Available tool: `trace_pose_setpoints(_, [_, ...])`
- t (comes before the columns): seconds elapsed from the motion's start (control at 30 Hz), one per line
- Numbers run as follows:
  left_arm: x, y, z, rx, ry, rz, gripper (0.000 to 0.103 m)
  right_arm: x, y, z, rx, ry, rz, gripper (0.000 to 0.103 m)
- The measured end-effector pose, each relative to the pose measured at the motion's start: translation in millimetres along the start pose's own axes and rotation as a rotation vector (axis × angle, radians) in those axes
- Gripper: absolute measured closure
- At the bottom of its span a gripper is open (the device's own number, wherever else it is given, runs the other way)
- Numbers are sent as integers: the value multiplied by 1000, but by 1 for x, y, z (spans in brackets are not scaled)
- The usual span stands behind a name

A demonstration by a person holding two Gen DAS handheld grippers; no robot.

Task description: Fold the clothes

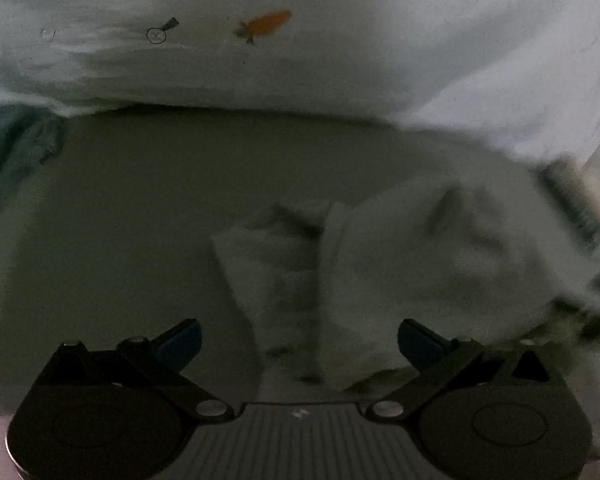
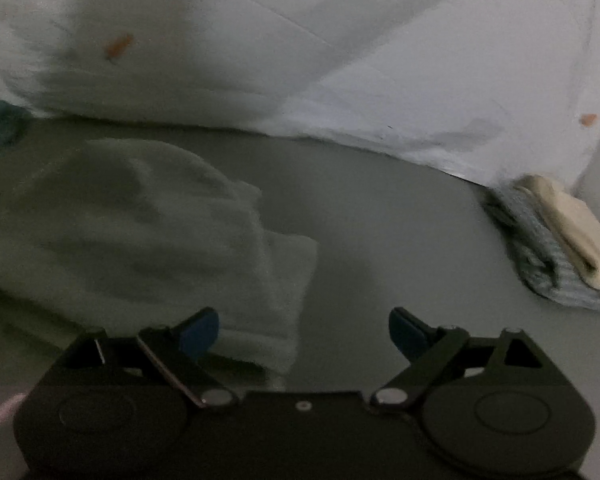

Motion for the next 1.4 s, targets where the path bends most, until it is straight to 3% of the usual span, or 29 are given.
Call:
trace_pose_setpoints(0.03, [-7, -9, 2, 20, -28, -22, 0, -2, -4, 3, -51, 25, -12, 10])
trace_pose_setpoints(0.13, [-29, -29, -2, 64, -28, -85, 0, -11, -13, 2, -56, 44, -56, 10])
trace_pose_setpoints(0.33, [-49, -30, -22, -15, 189, -108, 0, -20, -5, -1, -71, 76, -49, 10])
trace_pose_setpoints(0.43, [-54, -18, -25, 4, 199, -85, 0, -24, 8, 2, -68, 50, -43, 10])
trace_pose_setpoints(0.47, [-57, -13, -24, 17, 184, -80, 0, -28, 13, 3, -55, 35, -45, 11])
trace_pose_setpoints(0.57, [-71, 0, -26, 54, 145, -92, 0, -46, 25, 6, 20, -10, -71, 25])
trace_pose_setpoints(0.73, [-110, 16, -30, 57, 127, -150, 0, -94, 51, 13, 114, -87, -156, 48])
trace_pose_setpoints(0.93, [-153, 48, -30, 48, 106, -175, 0, -140, 81, 29, 208, -247, -225, 50])
trace_pose_setpoints(1.4, [-223, 108, 5, -39, 28, -285, 0, -192, 151, 17, 345, -277, -303, 49])
Point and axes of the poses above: each gripper's, at about its wrist camera, not at the fingertips, and y roughly against the way its jaws point, z to its right, x to its top, the point moved 10 cm from there along -y, roughly the way its jaws point, and after that the axes turned 1 degree about z, right-handed, at the moved point
